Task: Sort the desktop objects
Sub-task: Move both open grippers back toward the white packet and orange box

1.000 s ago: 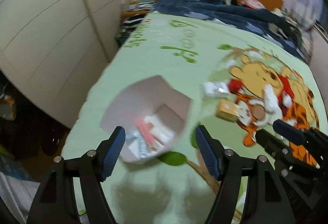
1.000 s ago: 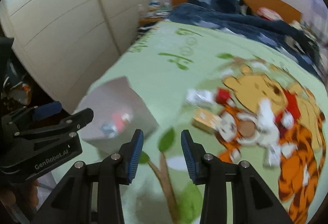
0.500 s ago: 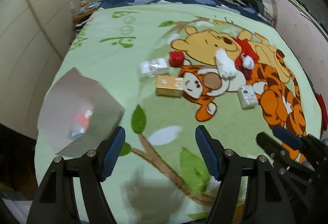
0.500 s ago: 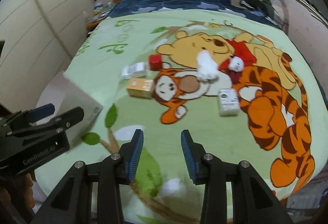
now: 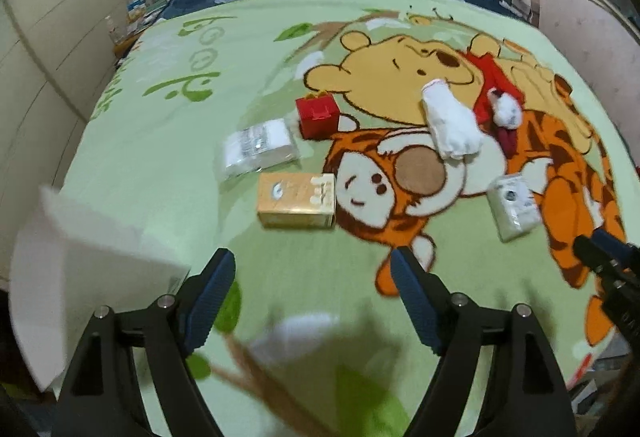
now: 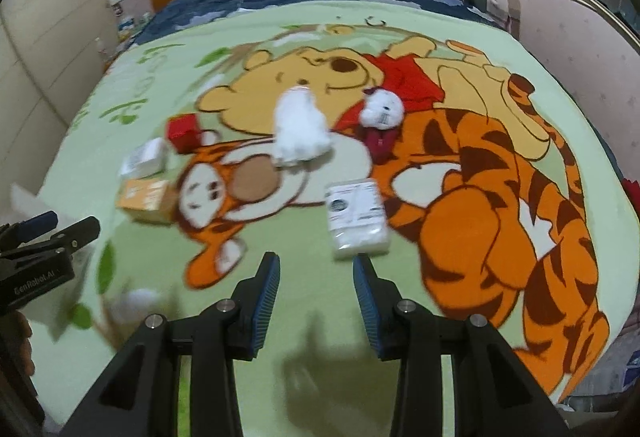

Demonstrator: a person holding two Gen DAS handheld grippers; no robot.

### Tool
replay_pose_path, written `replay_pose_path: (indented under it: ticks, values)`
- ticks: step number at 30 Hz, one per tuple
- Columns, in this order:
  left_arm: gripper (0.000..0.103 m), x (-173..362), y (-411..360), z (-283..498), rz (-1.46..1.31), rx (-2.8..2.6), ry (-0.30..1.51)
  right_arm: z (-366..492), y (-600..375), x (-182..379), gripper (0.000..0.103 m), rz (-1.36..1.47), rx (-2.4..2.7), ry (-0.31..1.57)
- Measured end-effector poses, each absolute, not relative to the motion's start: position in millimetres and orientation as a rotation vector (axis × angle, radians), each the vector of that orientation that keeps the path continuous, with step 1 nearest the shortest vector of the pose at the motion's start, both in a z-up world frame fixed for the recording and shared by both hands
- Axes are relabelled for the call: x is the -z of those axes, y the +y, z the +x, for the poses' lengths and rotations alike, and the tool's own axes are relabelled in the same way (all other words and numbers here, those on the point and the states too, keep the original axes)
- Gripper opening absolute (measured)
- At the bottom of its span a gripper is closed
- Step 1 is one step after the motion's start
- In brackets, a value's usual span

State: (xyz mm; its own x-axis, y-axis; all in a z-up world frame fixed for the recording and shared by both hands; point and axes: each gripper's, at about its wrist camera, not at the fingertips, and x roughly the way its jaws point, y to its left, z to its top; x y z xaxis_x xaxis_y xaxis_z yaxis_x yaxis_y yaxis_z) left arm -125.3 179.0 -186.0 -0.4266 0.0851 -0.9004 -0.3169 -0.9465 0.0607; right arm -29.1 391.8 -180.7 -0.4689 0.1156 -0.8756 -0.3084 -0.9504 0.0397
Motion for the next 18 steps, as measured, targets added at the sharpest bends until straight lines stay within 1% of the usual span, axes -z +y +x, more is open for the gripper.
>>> replay_pose_path:
  ticks: [4,9,10,12,14,15,16,18]
  values:
    - [0.081,221,193,-142,-1.533,-2.433,0.361,-50,419,220,0.039,-1.502,-2.454,0.298]
    - [0.081,247,205,-143,-1.557,-2.413,0.389,-72,435,271,0.039,-1.606,-2.428,0.287]
    - [0.081,250,206,-142,-1.557,-2.406,0.397,-75,435,275,0.04,-1.597,-2.432,0.259]
    - [0.081,256,209,-140,-1.555,-2.393,0.417,-79,436,278,0.046,-1.562,-2.457,0.236]
    - [0.081,261,210,-139,-1.558,-2.382,0.43,-84,439,279,0.056,-1.544,-2.49,0.291]
    - [0.081,263,210,-139,-1.563,-2.377,0.431,-86,440,280,0.067,-1.541,-2.484,0.307]
    - [0.081,264,210,-140,-1.569,-2.372,0.429,-89,442,281,0.072,-1.539,-2.476,0.322]
    - [0.081,266,209,-140,-1.573,-2.362,0.428,-99,448,293,0.072,-1.607,-2.397,0.323]
